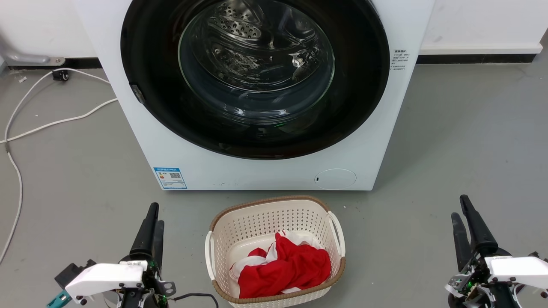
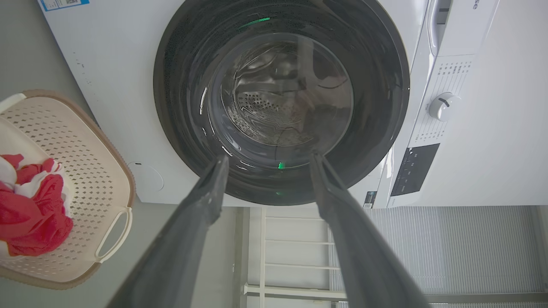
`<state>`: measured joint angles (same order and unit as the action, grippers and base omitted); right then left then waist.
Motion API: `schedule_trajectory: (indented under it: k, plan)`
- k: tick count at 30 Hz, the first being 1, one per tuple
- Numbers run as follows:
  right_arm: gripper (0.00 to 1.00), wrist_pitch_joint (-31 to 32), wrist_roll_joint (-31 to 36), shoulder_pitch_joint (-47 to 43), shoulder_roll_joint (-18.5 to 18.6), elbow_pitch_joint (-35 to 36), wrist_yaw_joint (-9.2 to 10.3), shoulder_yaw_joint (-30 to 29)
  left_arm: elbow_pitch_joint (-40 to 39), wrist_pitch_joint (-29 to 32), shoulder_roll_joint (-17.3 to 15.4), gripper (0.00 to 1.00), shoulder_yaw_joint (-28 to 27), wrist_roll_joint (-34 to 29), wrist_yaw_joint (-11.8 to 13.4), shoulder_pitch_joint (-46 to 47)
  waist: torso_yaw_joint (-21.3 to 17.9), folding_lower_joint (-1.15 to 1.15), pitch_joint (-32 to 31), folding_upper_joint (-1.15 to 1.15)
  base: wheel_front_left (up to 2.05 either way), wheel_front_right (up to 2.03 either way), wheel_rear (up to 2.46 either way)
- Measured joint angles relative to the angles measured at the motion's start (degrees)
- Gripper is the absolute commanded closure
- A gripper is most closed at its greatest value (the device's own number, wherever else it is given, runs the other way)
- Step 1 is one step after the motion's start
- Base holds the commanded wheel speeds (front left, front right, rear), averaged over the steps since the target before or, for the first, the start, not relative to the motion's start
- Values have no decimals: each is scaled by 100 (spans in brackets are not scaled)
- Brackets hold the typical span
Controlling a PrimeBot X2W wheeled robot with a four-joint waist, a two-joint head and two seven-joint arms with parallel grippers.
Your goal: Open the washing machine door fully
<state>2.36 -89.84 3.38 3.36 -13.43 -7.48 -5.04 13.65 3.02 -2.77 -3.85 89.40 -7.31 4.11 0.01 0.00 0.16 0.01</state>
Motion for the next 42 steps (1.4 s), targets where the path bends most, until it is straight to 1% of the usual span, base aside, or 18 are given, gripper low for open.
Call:
schedule_trajectory:
  k: [4,7,20,24,30,37,38,42]
  plan:
    - [0,-92,403,-15,-2,102,0,-4,-162,-105,0,0,13,-400,0,3,4,0,-3,0,0,0,0]
    - [0,-165,853,-16,-2,222,0,3,-288,-181,0,0,14,-737,-1,11,6,0,-4,0,0,0,0]
    - [0,-443,3285,-100,-9,749,0,115,-641,-477,0,0,154,-2376,-1,80,23,0,-3,0,0,0,0]
    - [0,-534,3904,-114,-10,827,0,194,-694,-553,-1,0,198,-2907,-1,83,27,0,0,0,0,0,0]
    - [0,-642,4593,-132,-13,887,0,263,-702,-675,-1,0,287,-3734,3,84,33,0,0,0,0,0,0]
    - [0,-759,5260,-166,-14,837,-1,286,-636,-793,-1,0,364,-4517,101,91,42,0,-8,0,0,0,0]
    - [0,-771,5508,-221,-15,806,-1,308,-588,-849,-4,0,394,-4800,129,92,43,0,-11,0,0,0,0]
    - [0,-771,5814,-225,-16,788,-1,326,-523,-922,-19,0,459,-5135,149,97,43,0,-13,0,0,0,0]
